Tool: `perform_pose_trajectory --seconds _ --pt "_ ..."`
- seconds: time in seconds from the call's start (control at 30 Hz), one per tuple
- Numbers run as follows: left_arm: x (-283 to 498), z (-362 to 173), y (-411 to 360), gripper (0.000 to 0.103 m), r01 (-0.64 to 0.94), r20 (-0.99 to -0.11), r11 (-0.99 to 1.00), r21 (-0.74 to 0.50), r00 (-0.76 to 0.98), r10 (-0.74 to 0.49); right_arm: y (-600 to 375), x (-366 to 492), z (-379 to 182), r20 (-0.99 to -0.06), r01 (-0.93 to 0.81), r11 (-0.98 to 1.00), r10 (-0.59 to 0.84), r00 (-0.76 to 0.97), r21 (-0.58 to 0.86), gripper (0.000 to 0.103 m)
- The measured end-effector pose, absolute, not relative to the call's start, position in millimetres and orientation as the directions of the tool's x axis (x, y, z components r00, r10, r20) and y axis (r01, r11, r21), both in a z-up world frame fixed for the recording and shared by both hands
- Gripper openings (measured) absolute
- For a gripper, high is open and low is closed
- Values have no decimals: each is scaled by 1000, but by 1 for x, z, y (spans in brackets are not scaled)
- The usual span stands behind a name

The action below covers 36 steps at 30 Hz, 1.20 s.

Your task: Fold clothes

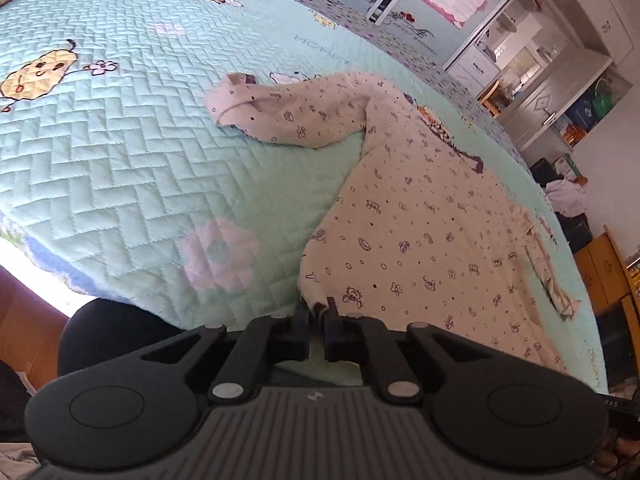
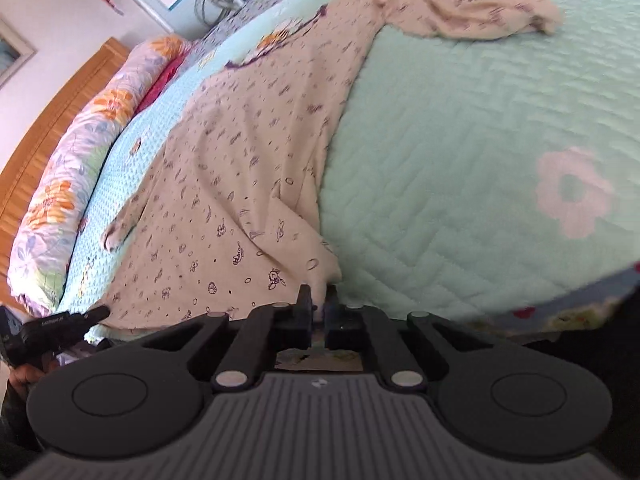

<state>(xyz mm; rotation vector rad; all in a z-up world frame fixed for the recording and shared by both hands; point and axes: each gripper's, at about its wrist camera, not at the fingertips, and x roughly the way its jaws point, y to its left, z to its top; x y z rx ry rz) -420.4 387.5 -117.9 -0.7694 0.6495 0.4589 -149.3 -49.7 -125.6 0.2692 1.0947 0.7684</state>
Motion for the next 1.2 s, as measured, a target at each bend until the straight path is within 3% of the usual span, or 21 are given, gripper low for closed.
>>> perform_pose_trajectory --seconds 0.1,0.23,0.3,0.37,0.43,0.67,0.83,1.0,1.07,1.2 --pt "-421 -123 386 6 -608 -706 634 -478 696 134 -61 -155 -130 -703 -386 711 685 193 587 3" --pt "-416 -131 381 10 -632 -738 637 -441 659 143 -53 -156 -142 -739 -354 712 669 79 607 14" --pt "-422 -121 385 11 -635 -722 644 -426 668 182 -63 -157 -126 -712 -361 703 689 136 612 22" --pt "-426 -112 393 14 -654 -707 635 -411 668 231 -70 -151 -110 -669 -369 688 715 201 625 38" --pt "-428 -103 400 14 -666 -692 621 -412 672 262 -72 -142 -97 -641 -380 692 718 271 614 43" --pt "-396 -74 396 21 -615 -657 702 -359 701 278 -48 -70 -88 -592 -343 722 690 416 601 46" --pt "-330 -45 406 28 -534 -634 800 -272 725 269 -22 -8 -72 -568 -381 715 698 437 586 47" --pt "-232 -17 437 42 -451 -625 884 -124 727 284 8 62 -52 -564 -462 714 699 440 525 64" --pt "-190 -15 462 59 -438 -643 893 -103 714 276 22 94 -47 -574 -488 715 696 431 500 69" --pt "-106 -27 519 62 -430 -693 899 -86 674 256 49 167 -54 -594 -507 695 711 376 510 76"
